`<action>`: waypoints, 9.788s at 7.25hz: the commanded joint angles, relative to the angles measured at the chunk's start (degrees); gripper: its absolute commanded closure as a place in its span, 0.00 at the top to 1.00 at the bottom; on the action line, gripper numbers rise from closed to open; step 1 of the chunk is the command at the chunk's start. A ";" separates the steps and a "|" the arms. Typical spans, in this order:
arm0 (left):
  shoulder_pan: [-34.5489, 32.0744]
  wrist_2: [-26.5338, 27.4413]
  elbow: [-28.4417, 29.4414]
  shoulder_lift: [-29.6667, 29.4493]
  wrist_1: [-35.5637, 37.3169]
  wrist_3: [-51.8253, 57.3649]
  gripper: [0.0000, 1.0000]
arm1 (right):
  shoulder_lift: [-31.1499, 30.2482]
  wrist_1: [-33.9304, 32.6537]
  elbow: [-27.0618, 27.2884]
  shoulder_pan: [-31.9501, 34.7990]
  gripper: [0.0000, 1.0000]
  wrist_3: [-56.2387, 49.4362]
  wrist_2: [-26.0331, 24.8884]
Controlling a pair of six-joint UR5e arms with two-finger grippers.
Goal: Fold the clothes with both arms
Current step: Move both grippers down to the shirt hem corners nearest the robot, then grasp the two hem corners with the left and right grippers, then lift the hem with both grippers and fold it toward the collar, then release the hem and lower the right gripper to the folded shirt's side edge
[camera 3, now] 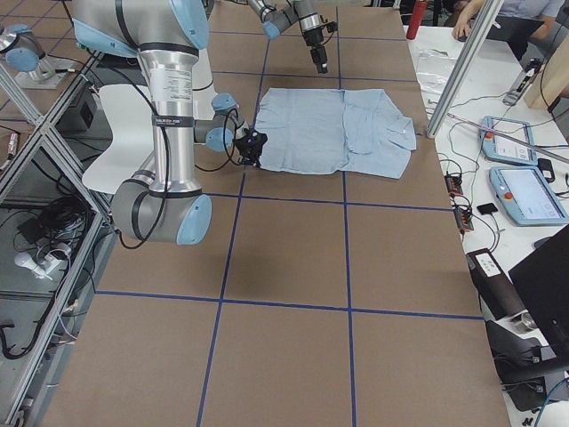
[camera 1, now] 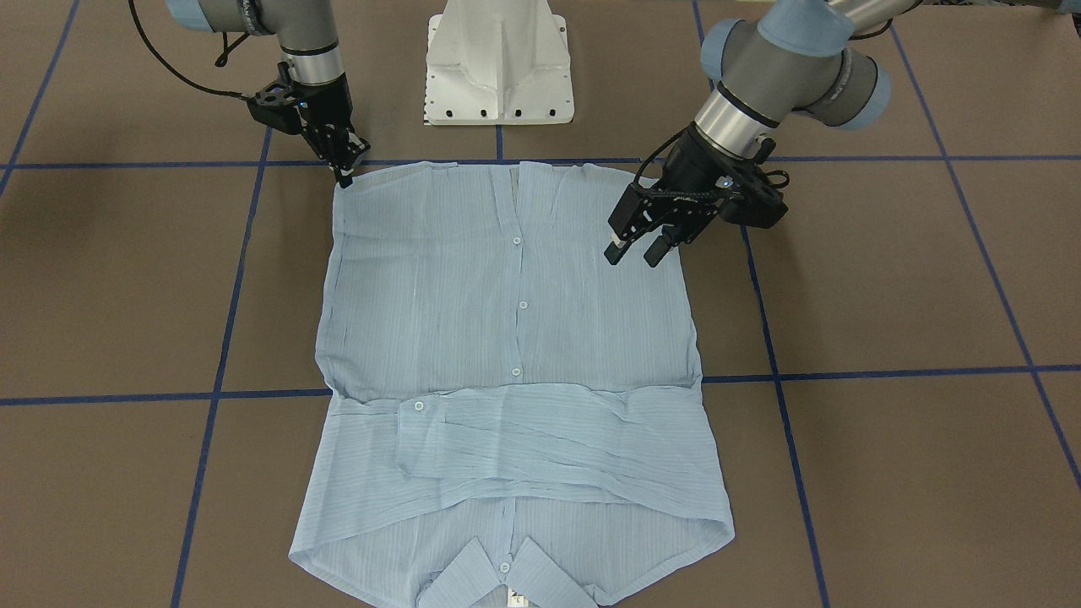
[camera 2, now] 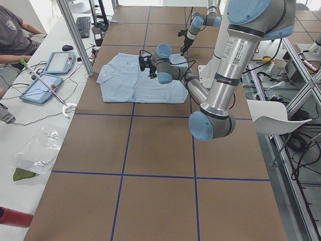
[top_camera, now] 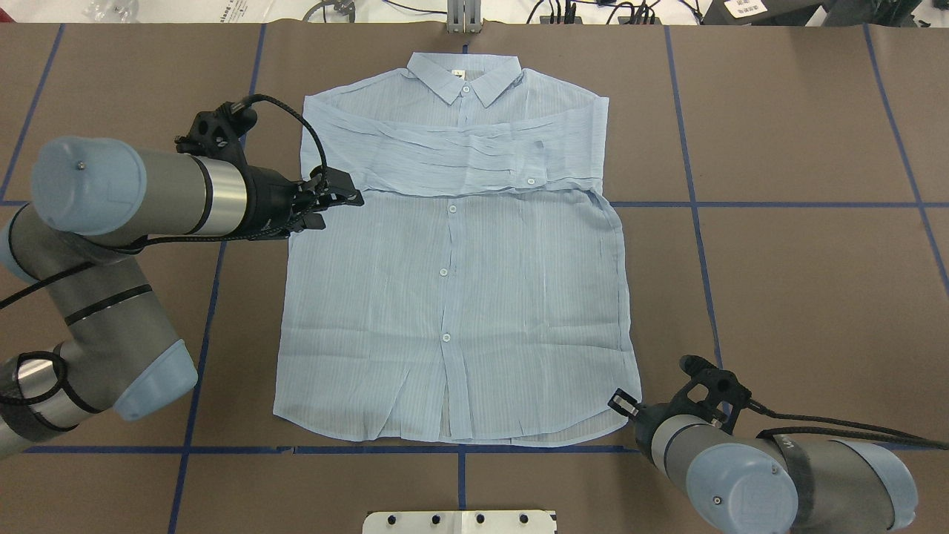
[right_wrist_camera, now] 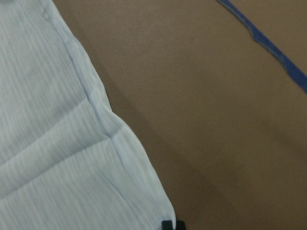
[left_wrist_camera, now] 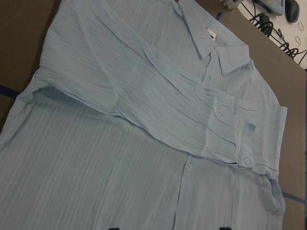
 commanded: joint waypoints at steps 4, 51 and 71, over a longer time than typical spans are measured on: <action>19.35 15.30 -11.95 10.03 15.76 -2.65 1.00 | -2.12 0.00 4.05 0.26 0.00 -0.12 1.47; -0.19 0.73 -20.09 -0.03 36.10 -6.11 0.00 | 7.67 -0.09 8.33 24.66 0.00 2.43 3.14; -9.79 3.63 34.36 -14.92 3.06 10.25 0.08 | 39.71 10.11 -50.61 38.67 0.20 -1.00 10.88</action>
